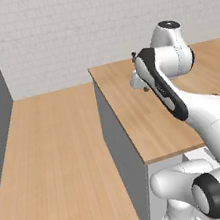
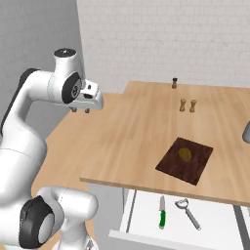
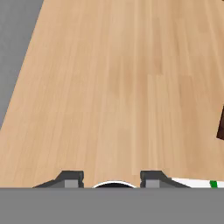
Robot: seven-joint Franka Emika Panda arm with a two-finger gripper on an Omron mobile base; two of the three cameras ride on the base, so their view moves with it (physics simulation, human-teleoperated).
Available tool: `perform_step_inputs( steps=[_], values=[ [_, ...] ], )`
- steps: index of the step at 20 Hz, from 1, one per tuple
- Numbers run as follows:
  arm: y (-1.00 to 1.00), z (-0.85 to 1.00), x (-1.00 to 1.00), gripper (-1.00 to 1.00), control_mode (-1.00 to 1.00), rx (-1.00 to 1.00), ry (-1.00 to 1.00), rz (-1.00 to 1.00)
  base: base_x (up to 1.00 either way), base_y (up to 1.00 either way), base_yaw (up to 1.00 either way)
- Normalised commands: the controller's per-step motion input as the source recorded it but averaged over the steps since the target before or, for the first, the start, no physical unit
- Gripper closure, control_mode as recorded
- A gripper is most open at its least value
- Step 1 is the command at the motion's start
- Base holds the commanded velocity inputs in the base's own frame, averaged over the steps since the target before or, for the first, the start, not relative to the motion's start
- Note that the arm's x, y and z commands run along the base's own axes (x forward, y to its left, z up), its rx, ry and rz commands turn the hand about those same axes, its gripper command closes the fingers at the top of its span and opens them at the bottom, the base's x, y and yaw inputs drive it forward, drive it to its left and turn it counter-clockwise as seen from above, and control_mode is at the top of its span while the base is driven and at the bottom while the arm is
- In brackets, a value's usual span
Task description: Place the appropriate cutting tool for cutting the avocado skin on the cutting board.
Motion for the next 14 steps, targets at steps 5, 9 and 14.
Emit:
perform_step_inputs(
  steps=[5, 9, 14],
  values=[
    [-0.62, -0.21, -0.38, -1.0, -1.0, 0.03, 0.01, 0.0, 0.0, 0.0, 0.0],
    [-1.0, -0.28, -0.48, -1.0, -1.0, 0.01, 0.06, 0.0, 0.0, 0.0, 0.0],
    [-1.0, -0.47, -0.57, -1.0, -1.0, 0.0, 0.11, 0.0, 0.0, 0.0, 0.0]
  ],
)
